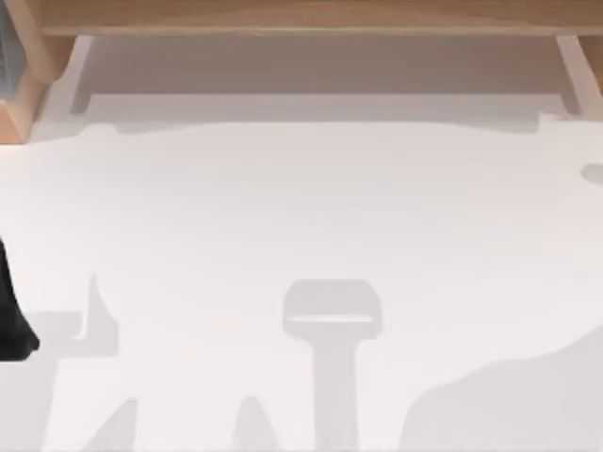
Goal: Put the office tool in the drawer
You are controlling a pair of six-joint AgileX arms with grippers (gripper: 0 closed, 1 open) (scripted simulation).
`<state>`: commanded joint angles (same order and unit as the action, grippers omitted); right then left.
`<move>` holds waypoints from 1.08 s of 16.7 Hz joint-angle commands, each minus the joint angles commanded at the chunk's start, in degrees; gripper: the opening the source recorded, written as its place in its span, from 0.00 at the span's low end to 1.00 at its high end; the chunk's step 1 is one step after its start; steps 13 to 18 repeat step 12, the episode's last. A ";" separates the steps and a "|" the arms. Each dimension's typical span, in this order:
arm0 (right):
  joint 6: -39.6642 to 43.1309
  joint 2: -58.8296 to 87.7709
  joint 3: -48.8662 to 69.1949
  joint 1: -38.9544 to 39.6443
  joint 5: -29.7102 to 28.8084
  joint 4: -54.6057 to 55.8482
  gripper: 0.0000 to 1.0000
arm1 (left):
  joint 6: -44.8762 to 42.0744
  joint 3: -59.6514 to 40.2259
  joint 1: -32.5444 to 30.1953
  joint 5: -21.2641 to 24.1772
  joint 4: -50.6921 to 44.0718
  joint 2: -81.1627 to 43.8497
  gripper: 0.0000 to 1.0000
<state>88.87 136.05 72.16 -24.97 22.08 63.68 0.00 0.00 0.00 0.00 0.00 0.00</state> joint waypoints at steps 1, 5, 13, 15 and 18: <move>0.00 0.00 0.00 0.00 0.00 0.00 0.60 | 0.00 0.00 0.00 0.00 0.00 0.00 1.00; 0.00 0.00 0.00 0.00 0.00 0.00 0.90 | 0.00 0.00 0.00 0.00 0.00 0.00 1.00; 0.00 0.00 0.00 0.00 0.00 0.00 1.00 | 0.00 0.00 0.00 0.00 0.00 0.00 1.00; 0.00 0.00 0.00 0.00 0.00 0.00 1.00 | 0.00 0.00 0.00 0.00 0.00 0.00 1.00; 0.00 0.00 0.00 0.00 0.00 0.00 1.00 | 0.00 0.00 0.00 0.00 0.00 0.00 1.00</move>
